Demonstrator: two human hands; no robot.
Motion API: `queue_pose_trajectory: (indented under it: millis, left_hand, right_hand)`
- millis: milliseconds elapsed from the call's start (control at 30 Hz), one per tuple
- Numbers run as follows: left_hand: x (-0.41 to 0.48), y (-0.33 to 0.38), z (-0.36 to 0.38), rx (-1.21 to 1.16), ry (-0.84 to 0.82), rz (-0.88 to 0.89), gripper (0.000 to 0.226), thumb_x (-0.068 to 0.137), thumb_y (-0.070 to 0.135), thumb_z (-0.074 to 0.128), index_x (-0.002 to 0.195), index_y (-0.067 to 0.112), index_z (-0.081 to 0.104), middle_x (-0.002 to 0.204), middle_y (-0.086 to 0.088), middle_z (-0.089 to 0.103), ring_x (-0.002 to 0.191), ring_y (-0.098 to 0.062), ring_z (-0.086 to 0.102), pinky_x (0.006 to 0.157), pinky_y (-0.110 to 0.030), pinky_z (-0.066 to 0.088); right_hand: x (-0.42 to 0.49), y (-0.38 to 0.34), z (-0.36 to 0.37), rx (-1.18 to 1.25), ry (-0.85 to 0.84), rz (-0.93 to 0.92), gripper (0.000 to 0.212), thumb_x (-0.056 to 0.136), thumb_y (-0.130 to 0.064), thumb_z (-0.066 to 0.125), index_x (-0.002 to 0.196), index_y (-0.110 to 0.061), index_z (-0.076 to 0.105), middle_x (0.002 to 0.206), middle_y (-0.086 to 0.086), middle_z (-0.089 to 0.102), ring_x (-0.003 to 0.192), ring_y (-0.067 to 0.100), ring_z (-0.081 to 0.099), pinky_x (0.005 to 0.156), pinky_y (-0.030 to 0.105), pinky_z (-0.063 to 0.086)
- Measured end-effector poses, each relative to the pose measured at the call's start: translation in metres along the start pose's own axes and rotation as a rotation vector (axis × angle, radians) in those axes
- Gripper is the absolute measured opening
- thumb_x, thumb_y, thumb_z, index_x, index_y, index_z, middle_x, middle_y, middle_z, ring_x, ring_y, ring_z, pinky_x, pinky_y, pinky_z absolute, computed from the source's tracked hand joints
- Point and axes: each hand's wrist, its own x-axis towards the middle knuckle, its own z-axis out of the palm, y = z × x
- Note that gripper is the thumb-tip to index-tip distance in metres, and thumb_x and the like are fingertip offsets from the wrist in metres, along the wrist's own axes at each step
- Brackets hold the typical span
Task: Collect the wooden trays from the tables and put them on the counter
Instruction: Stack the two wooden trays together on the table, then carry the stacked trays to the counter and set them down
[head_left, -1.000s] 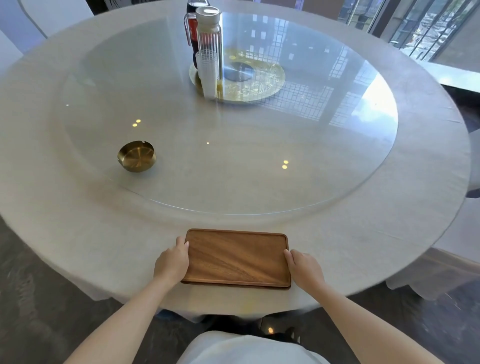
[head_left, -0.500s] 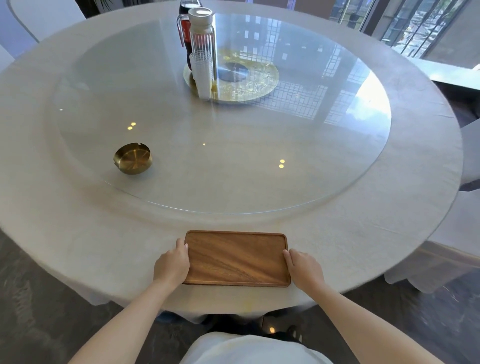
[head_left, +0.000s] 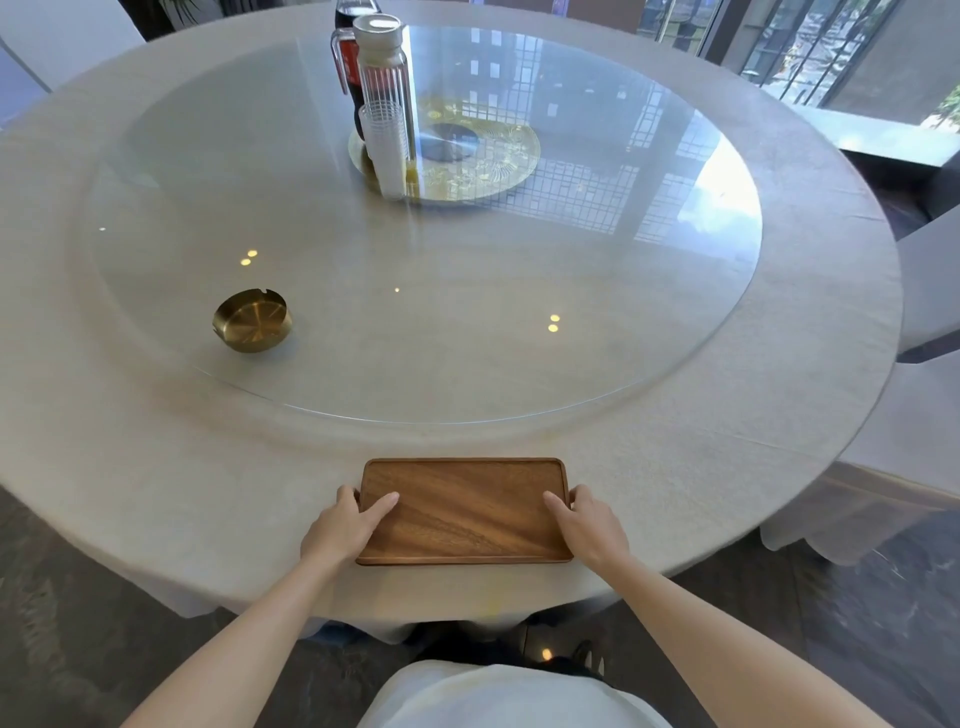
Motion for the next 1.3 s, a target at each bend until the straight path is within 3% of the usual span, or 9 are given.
queue_pose_trajectory:
  millis: [167,333,467,600,733,833,1000,1167,1300]
  left_hand:
    - [-0.001,0.003,0.002,-0.058,-0.053,-0.015,0.088,0.071,0.063,0.06,0.13,0.004,0.032,0.129,-0.013,0.051,0.113,-0.03,0.052,0.088,-0.04,0.048]
    - [0.001,0.005,0.002,0.002,-0.026,0.026,0.078,0.067,0.065,0.062,0.114,0.005,0.043,0.113,-0.011,0.059,0.092,-0.023,0.054,0.077,-0.034,0.048]
    - [-0.003,0.012,0.006,0.032,-0.033,0.039,0.079,0.066,0.065,0.063,0.113,0.005,0.042,0.112,-0.01,0.057,0.089,-0.022,0.052,0.074,-0.032,0.046]
    - [-0.01,0.042,0.011,0.04,0.002,0.107,0.068,0.065,0.066,0.064,0.096,0.01,0.042,0.103,-0.008,0.059,0.085,-0.023,0.051,0.07,-0.034,0.043]
    - [-0.022,0.105,0.027,0.042,0.015,0.215,0.074,0.063,0.066,0.065,0.104,0.008,0.046,0.101,-0.005,0.058,0.095,-0.027,0.055,0.076,-0.035,0.044]
    - [-0.036,0.167,0.052,0.062,0.006,0.308,0.078,0.065,0.065,0.064,0.112,0.006,0.044,0.102,-0.005,0.057,0.097,-0.027,0.055,0.074,-0.034,0.041]
    - [-0.07,0.284,0.117,0.173,-0.032,0.481,0.068,0.064,0.068,0.061,0.097,0.01,0.046,0.091,-0.001,0.054,0.087,-0.025,0.052,0.07,-0.034,0.04]
    - [-0.117,0.402,0.2,0.289,-0.105,0.65,0.075,0.062,0.075,0.056,0.099,0.009,0.05,0.094,-0.005,0.06,0.088,-0.025,0.055,0.073,-0.035,0.044]
    - [-0.165,0.485,0.272,0.239,-0.233,0.784,0.074,0.06,0.071,0.063,0.099,0.008,0.054,0.097,-0.009,0.063,0.088,-0.026,0.059,0.074,-0.036,0.047]
  right_hand:
    - [0.009,-0.004,-0.006,0.115,-0.089,0.102,0.05,0.09,-0.05,0.042,0.113,-0.006,0.049,0.109,0.01,0.058,0.103,0.026,0.056,0.087,0.039,0.047]
    - [0.01,-0.005,-0.005,0.228,-0.105,0.112,0.045,0.092,-0.041,0.045,0.113,-0.001,0.048,0.108,0.011,0.055,0.097,0.025,0.054,0.085,0.037,0.045]
    - [0.003,0.005,-0.01,0.316,-0.085,0.109,0.044,0.092,-0.038,0.046,0.114,0.0,0.045,0.105,0.009,0.053,0.1,0.027,0.055,0.088,0.04,0.046]
    - [-0.004,0.024,-0.03,0.419,-0.022,0.11,0.042,0.093,-0.04,0.045,0.111,-0.003,0.044,0.104,0.008,0.053,0.093,0.021,0.054,0.083,0.037,0.047]
    - [-0.012,0.052,-0.07,0.541,0.123,0.127,0.036,0.092,-0.042,0.044,0.106,-0.01,0.039,0.1,0.006,0.053,0.086,0.02,0.055,0.068,0.034,0.049]
    - [-0.021,0.086,-0.115,0.658,0.255,0.166,0.043,0.091,-0.041,0.046,0.115,-0.006,0.041,0.103,0.006,0.053,0.091,0.022,0.055,0.067,0.032,0.049]
    - [-0.042,0.169,-0.201,0.775,0.42,0.231,0.047,0.09,-0.041,0.048,0.118,-0.005,0.042,0.112,0.012,0.056,0.103,0.032,0.06,0.086,0.048,0.052]
    - [-0.075,0.262,-0.286,0.863,0.574,0.278,0.037,0.091,-0.041,0.047,0.107,-0.008,0.04,0.105,0.012,0.055,0.091,0.029,0.062,0.067,0.046,0.058]
    - [-0.107,0.337,-0.346,0.865,0.756,0.335,0.044,0.091,-0.039,0.048,0.114,-0.002,0.042,0.108,0.013,0.054,0.107,0.035,0.057,0.087,0.05,0.052]
